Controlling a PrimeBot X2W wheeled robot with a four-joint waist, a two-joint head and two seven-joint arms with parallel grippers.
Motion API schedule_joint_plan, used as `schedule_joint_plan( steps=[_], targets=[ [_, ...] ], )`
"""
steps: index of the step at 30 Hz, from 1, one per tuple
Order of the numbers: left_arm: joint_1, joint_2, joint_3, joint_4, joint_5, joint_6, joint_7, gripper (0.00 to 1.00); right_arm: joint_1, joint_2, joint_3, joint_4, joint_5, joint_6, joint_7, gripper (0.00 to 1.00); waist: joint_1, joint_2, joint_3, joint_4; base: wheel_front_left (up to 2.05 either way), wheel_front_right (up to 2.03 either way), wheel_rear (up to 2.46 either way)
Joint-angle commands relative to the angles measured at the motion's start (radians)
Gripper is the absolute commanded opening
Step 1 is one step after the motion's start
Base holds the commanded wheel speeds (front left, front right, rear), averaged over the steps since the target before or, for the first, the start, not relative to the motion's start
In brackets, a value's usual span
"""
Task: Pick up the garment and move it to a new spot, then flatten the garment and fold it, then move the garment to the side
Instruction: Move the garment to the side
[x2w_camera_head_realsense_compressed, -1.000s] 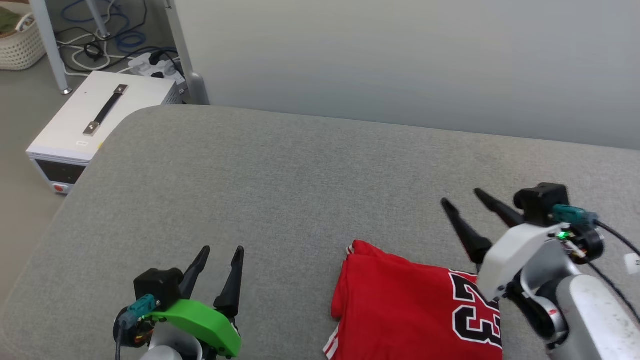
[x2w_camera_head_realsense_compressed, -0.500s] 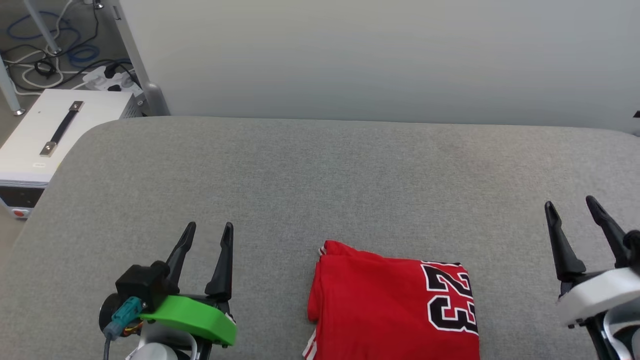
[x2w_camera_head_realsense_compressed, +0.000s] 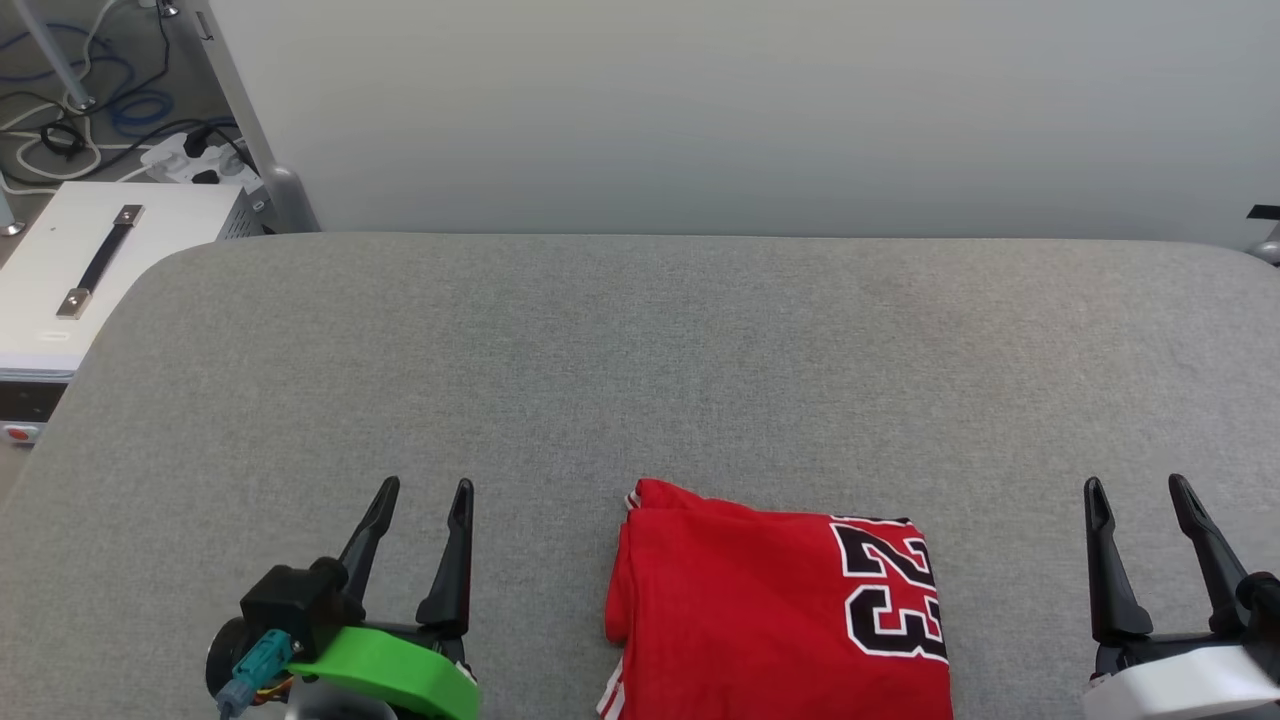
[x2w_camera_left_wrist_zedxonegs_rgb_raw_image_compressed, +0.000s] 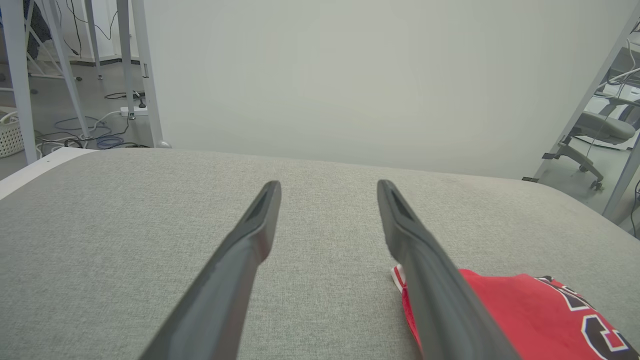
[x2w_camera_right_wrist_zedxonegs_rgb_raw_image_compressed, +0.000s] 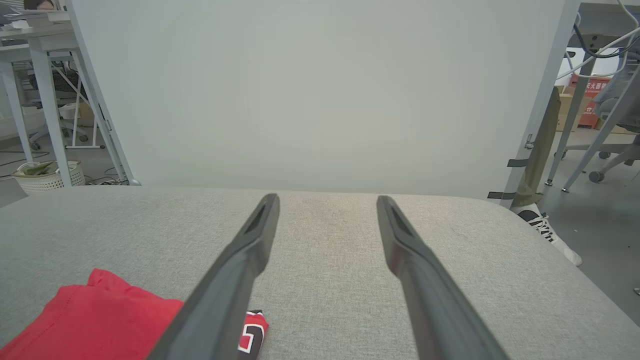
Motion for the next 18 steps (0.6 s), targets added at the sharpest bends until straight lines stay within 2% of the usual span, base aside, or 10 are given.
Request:
schedule_joint_plan(
  steps=[1,13,18],
  targets=[
    [0.017,-0.011,0.005,0.007,0.013,-0.012,-0.006,1.00,0.008,0.004,0.005,0.012,-0.003,-0.001,-0.010,1.00,0.0000,0.0000,0.001,0.000,0.00,0.00,0.00],
    [0.006,-0.037,0.028,0.026,0.038,-0.033,-0.006,1.00,-0.006,-0.029,0.040,0.028,0.005,-0.001,0.001,1.00,0.0000,0.0000,0.002,0.006,0.00,0.00,0.00],
    [0.000,-0.040,0.026,0.028,0.045,-0.036,-0.006,1.00,-0.005,-0.070,0.081,0.036,0.033,-0.001,0.090,1.00,0.0000,0.0000,0.017,0.015,0.00,0.00,0.00]
  ],
)
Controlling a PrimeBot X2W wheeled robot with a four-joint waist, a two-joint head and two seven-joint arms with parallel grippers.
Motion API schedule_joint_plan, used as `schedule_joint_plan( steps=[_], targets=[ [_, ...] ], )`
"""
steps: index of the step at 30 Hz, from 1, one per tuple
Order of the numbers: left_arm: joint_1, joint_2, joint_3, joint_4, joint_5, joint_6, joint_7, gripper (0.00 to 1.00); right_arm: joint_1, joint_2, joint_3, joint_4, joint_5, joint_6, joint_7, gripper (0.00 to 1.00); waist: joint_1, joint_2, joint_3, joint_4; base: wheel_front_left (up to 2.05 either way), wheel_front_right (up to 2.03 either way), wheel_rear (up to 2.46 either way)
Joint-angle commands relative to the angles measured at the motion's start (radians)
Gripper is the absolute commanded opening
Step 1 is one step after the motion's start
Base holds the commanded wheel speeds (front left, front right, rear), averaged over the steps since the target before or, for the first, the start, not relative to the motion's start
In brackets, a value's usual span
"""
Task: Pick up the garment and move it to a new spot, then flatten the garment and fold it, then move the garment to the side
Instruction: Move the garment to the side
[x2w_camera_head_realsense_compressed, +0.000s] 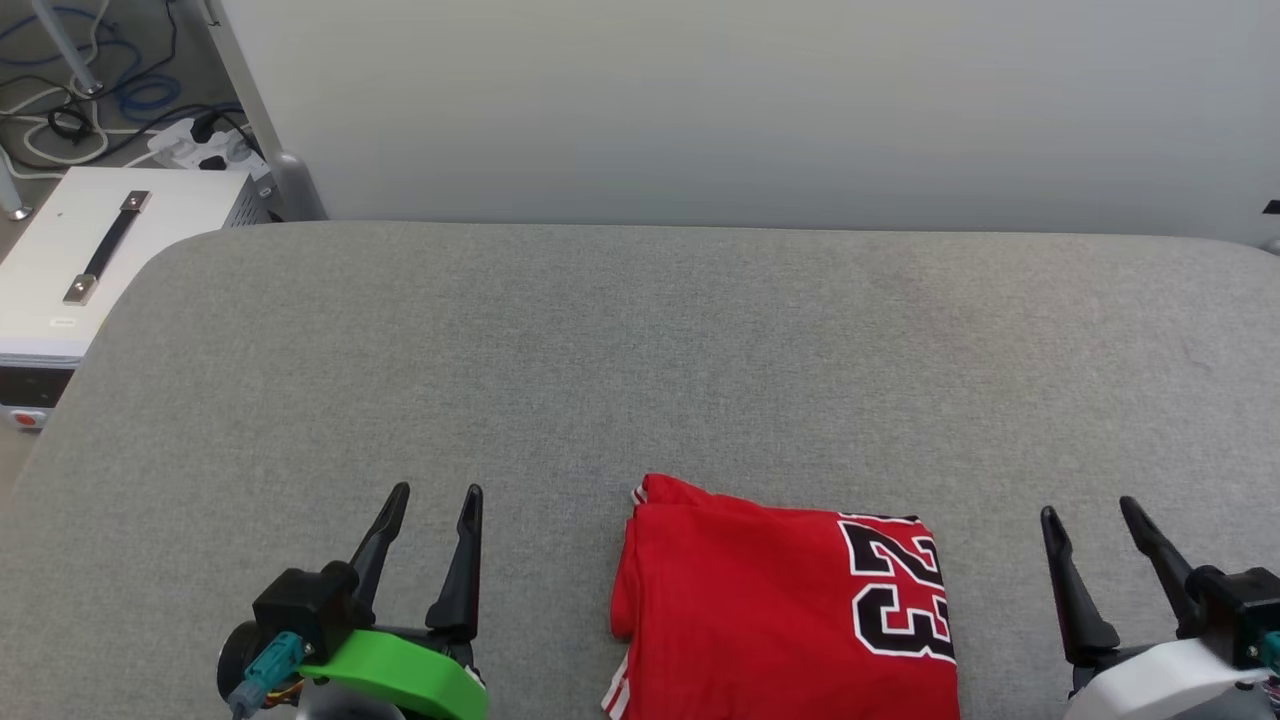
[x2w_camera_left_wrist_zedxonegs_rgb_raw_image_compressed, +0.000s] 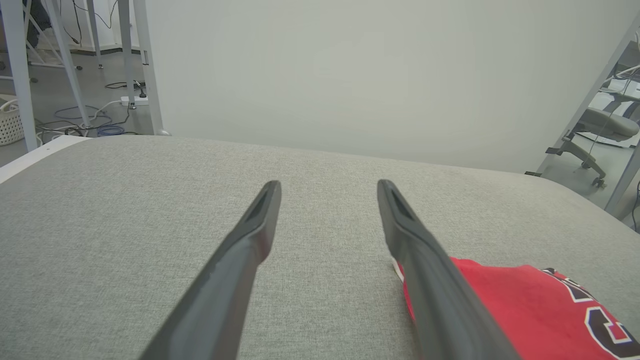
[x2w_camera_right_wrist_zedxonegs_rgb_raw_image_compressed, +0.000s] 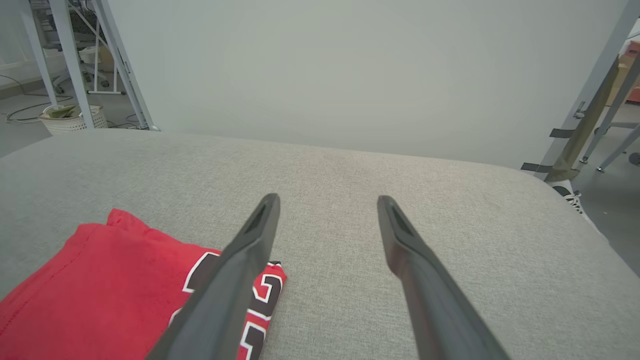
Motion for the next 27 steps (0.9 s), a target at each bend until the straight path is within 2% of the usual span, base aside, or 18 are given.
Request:
schedule_joint_plan(
  steps=[1,5,10,11,14,20,27],
  targets=[
    [-0.004,-0.004,0.000,0.003,0.012,-0.007,-0.006,1.00,-0.006,-0.019,0.019,0.002,0.025,-0.001,0.050,1.00,0.0000,0.0000,0.011,0.007,0.00,0.00,0.00],
    [-0.017,-0.004,-0.001,0.006,0.013,-0.008,-0.006,1.00,-0.026,-0.056,0.060,-0.017,0.104,-0.001,0.235,1.00,0.0000,0.0000,0.041,0.018,0.00,0.00,0.00],
    [-0.037,-0.005,-0.016,0.012,0.017,-0.008,-0.006,1.00,-0.071,-0.091,0.114,-0.022,0.228,-0.001,0.558,1.00,0.0000,0.0000,0.083,0.036,0.00,0.00,0.00],
    [-0.049,-0.005,-0.029,0.014,0.016,-0.008,-0.006,1.00,-0.094,-0.107,0.129,-0.022,0.245,-0.001,0.671,1.00,0.0000,0.0000,0.097,0.045,0.00,0.00,0.00],
    [-0.069,-0.006,-0.046,0.020,0.014,-0.008,-0.006,1.00,-0.126,-0.102,0.132,-0.006,0.268,-0.001,0.818,1.00,0.0000,0.0000,0.114,0.062,0.00,0.00,0.00],
    [-0.098,-0.006,-0.079,0.029,0.006,-0.008,-0.006,1.00,-0.173,-0.056,0.104,0.022,0.240,-0.001,0.989,1.00,0.0000,0.0000,0.143,0.099,0.00,0.00,0.00],
    [-0.119,-0.013,-0.080,0.033,0.001,-0.009,-0.006,1.00,-0.191,-0.012,0.096,0.074,0.213,-0.001,1.049,1.00,0.0000,0.0000,0.175,0.138,0.00,0.00,0.00]
  ],
)
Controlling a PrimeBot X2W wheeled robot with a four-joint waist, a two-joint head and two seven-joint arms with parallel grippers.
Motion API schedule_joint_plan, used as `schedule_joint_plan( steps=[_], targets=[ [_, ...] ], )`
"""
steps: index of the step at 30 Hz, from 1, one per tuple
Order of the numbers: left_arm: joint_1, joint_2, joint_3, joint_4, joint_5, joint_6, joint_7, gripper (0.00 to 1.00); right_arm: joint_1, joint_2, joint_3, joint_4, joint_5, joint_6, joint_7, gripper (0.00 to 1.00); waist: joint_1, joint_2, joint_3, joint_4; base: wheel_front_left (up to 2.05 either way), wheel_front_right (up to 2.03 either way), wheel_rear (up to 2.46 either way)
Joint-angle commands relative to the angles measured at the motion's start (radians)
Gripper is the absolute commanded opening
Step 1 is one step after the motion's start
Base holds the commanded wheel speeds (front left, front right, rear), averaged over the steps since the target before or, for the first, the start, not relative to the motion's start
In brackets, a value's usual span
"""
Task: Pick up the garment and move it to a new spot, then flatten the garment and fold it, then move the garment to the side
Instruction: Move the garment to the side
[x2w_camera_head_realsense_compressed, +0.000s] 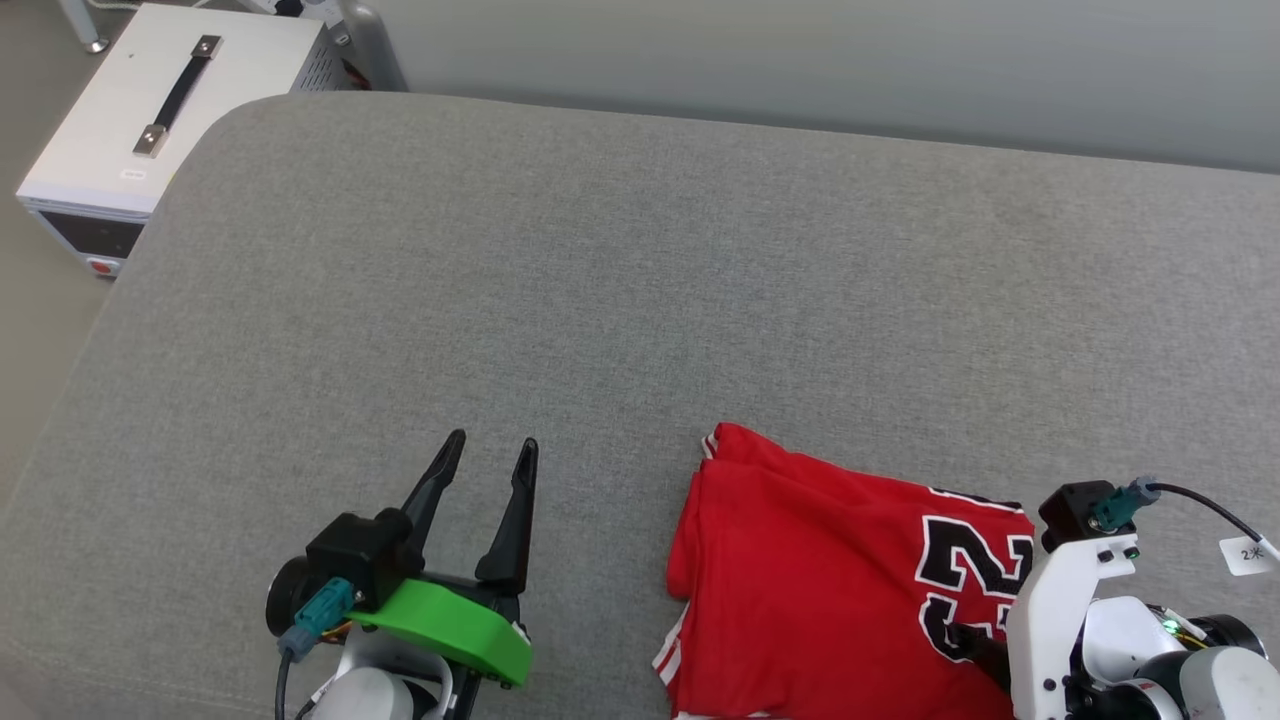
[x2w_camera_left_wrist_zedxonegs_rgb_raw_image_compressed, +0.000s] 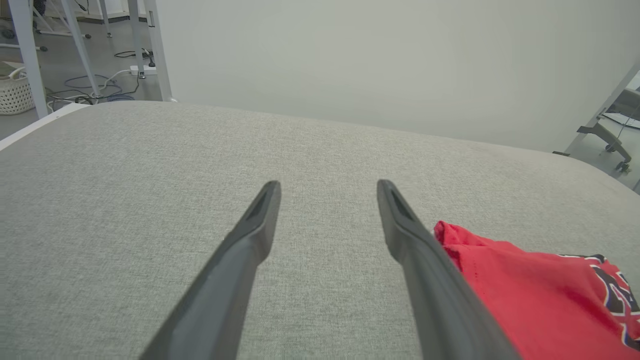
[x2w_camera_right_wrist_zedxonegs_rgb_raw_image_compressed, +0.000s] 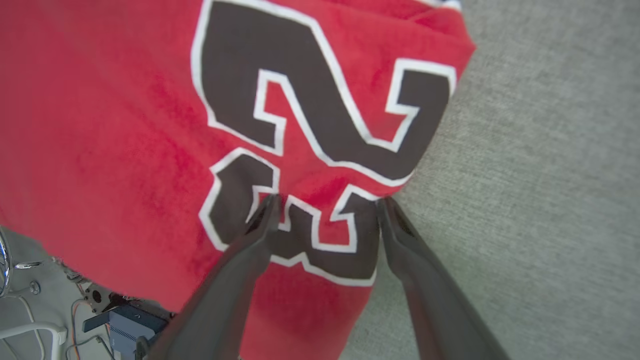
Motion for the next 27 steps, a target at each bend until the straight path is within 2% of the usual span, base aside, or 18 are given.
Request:
schedule_joint_plan(
  steps=[1,7,8,9,10,19,27],
  targets=[
    [-0.018,-0.003,0.004,0.002,-0.004,-0.003,-0.006,1.00,-0.014,0.007,0.007,0.017,-0.012,-0.001,0.008,1.00,0.0000,0.0000,0.020,0.021,0.00,0.00,0.00],
    [-0.024,-0.003,0.014,0.001,-0.005,-0.003,-0.006,1.00,-0.006,0.027,0.038,0.080,-0.013,-0.001,0.004,1.00,0.0000,0.0000,0.033,0.033,0.00,0.00,0.00],
    [-0.025,-0.004,0.015,0.002,-0.004,-0.003,-0.006,1.00,-0.004,0.028,0.045,0.092,-0.011,-0.001,0.002,0.49,0.0000,0.0000,0.033,0.034,0.00,0.00,0.00],
    [-0.026,-0.004,0.015,0.003,-0.004,-0.003,-0.006,1.00,-0.004,0.029,0.051,0.099,-0.007,-0.001,-0.001,0.37,0.0000,0.0000,0.033,0.034,0.00,0.00,0.00],
    [-0.027,-0.005,0.016,0.003,-0.004,-0.003,-0.006,1.00,-0.006,0.028,0.054,0.106,-0.004,-0.001,-0.012,0.00,0.0000,0.0000,0.032,0.034,0.00,0.00,0.00],
    [-0.017,-0.005,0.022,0.006,-0.001,-0.003,-0.006,1.00,-0.053,-0.032,0.085,0.106,-0.032,-0.001,-0.161,0.00,0.0000,0.0000,-0.004,0.004,0.00,0.00,0.00],
    [-0.003,-0.006,0.023,0.007,-0.021,-0.003,-0.006,1.00,-0.082,-0.230,0.196,0.010,-0.069,-0.001,-0.245,0.00,0.0000,0.0000,-0.043,-0.060,0.00,0.00,0.00]
  ],
)
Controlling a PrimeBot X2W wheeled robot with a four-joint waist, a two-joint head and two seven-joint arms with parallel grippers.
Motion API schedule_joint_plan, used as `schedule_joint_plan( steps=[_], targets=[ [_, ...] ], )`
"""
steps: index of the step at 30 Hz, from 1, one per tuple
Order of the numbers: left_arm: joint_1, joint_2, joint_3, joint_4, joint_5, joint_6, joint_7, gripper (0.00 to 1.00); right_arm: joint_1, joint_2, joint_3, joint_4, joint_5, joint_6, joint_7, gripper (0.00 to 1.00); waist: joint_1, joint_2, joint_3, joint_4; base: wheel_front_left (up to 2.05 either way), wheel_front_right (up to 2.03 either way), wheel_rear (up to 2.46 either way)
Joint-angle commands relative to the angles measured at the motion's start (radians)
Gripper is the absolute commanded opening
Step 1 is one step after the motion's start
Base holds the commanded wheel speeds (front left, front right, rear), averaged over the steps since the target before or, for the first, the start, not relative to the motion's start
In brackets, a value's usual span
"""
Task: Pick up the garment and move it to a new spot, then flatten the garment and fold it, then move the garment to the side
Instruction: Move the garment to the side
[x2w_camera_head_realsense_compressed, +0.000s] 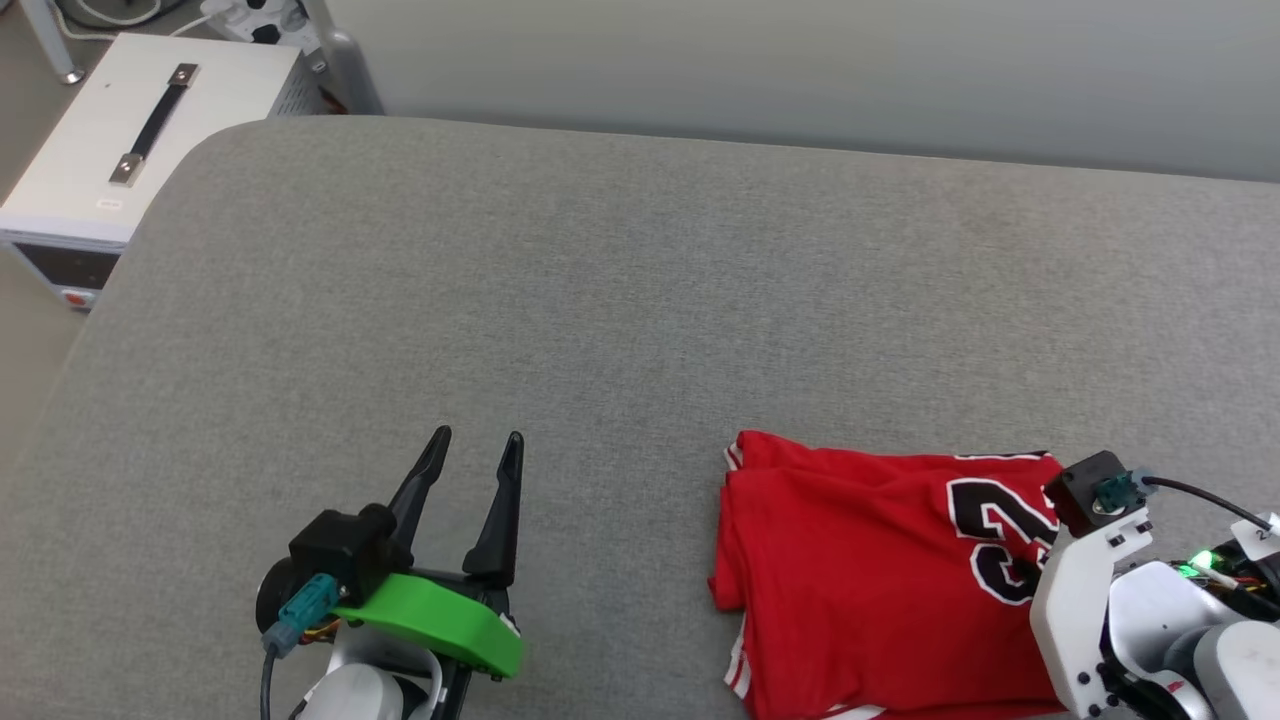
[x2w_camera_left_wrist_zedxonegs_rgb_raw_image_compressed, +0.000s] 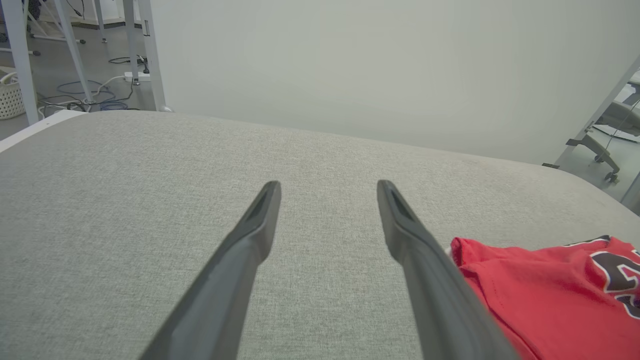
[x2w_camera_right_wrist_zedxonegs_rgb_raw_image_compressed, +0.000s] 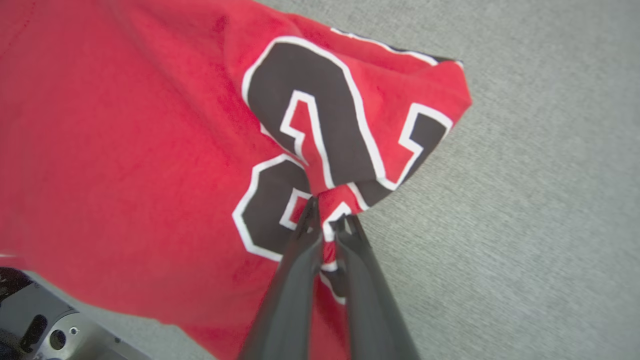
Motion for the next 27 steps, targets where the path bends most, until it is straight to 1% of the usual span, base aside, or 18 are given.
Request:
schedule_joint_plan(
  steps=[1,5,8,12,13,17,20,23,27],
  targets=[
    [0.004,-0.003,0.001,-0.002,-0.008,-0.003,-0.006,1.00,-0.021,-0.034,0.011,-0.017,-0.008,-0.002,-0.015,0.00,0.0000,-0.0001,-0.021,-0.038,0.00,0.00,0.00],
    [0.006,0.000,-0.017,-0.006,-0.012,-0.003,-0.006,1.00,-0.037,-0.124,0.047,-0.059,-0.002,-0.002,-0.028,0.00,0.0000,-0.0001,-0.026,-0.086,0.00,0.00,0.00],
    [-0.002,-0.001,-0.030,-0.013,-0.016,-0.003,-0.006,1.00,-0.059,-0.197,0.071,-0.084,-0.001,-0.002,-0.029,0.00,0.0000,-0.0001,-0.008,-0.127,0.00,0.00,0.00],
    [-0.046,0.010,-0.070,-0.022,-0.008,-0.003,-0.006,1.00,-0.107,-0.317,0.105,-0.095,-0.004,-0.002,-0.035,0.00,0.0000,-0.0001,0.046,-0.180,0.00,0.00,0.00],
    [-0.063,0.014,-0.083,-0.024,-0.006,-0.003,-0.006,1.00,-0.121,-0.351,0.115,-0.092,-0.002,-0.002,-0.043,0.00,0.0000,-0.0001,0.064,-0.193,0.00,0.00,0.00],
    [-0.135,0.028,-0.122,-0.038,0.000,-0.003,-0.006,1.00,-0.176,-0.451,0.137,-0.061,0.009,-0.002,-0.092,0.00,0.0000,-0.0001,0.148,-0.239,0.00,0.00,0.00],
    [-0.192,0.042,-0.147,-0.051,0.006,-0.003,-0.006,1.00,-0.221,-0.505,0.140,-0.024,0.007,-0.002,-0.139,0.00,0.0000,-0.0001,0.219,-0.277,0.00,0.00,0.00],
    [-0.247,0.061,-0.172,-0.070,0.017,-0.003,-0.006,1.00,-0.256,-0.545,0.123,0.027,0.001,-0.002,-0.183,0.00,0.0000,-0.0001,0.285,-0.312,0.00,0.00,0.00],
    [-0.315,0.076,-0.190,-0.115,0.027,-0.003,-0.006,1.00,-0.303,-0.566,0.074,0.123,-0.005,-0.002,-0.251,0.00,0.0000,-0.0001,0.362,-0.347,0.00,0.00,0.00]
  ],
)
